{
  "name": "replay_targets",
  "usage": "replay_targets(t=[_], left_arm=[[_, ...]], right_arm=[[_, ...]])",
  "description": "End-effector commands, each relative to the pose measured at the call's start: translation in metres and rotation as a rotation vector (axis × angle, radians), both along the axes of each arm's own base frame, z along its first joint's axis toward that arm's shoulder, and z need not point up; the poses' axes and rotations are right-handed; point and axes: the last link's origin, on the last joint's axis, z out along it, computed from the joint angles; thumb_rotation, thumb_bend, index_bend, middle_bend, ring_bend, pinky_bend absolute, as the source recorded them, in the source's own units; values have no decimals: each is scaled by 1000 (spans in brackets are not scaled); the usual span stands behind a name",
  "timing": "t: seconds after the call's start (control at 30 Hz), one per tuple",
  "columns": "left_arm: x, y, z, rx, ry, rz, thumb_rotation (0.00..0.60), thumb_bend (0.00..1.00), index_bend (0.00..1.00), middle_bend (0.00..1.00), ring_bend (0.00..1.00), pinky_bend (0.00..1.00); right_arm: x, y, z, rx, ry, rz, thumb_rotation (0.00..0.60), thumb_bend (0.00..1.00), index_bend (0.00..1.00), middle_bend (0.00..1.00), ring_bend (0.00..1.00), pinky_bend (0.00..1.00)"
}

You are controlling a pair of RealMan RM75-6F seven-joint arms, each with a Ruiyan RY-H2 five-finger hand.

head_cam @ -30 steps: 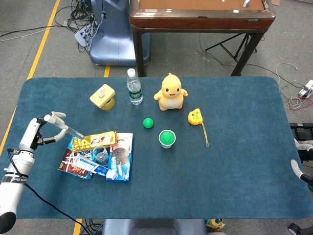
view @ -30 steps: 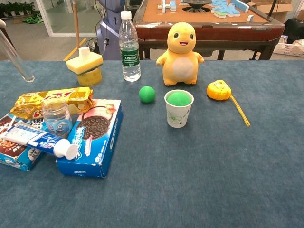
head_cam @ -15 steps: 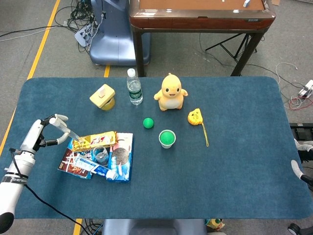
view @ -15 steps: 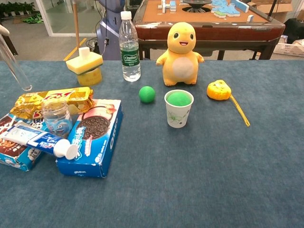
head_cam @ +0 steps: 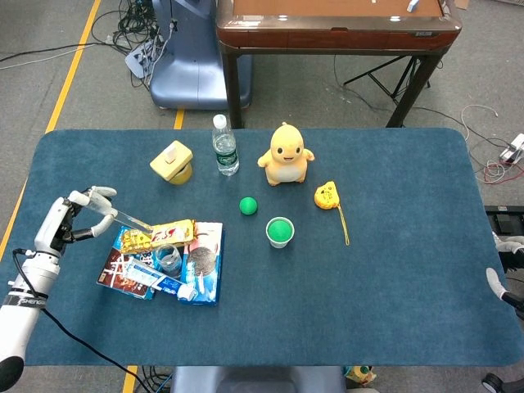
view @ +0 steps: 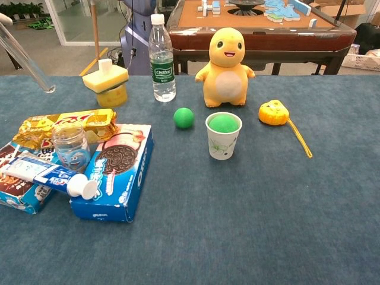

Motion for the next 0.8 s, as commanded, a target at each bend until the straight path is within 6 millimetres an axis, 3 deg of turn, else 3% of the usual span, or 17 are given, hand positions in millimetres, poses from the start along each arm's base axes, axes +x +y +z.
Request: replay_targets(t=[0.03, 0.4, 0.8], left_arm=[[2, -5, -10, -90, 30, -49, 600, 261, 620, 322, 283, 132], [8, -2, -27, -123, 77, -98, 600, 261, 617, 322, 272, 132], [-1, 0, -36, -105, 150, -81, 600, 261, 617, 322, 270, 128]], right_arm=[[0, 0, 0, 1, 0, 0, 600, 382, 409, 353, 221, 252], [0, -3, -1, 6, 1, 3, 600, 381, 412, 353, 221, 252], [1, -2, 0, 4, 3, -2, 600, 381, 412, 353, 221, 252]])
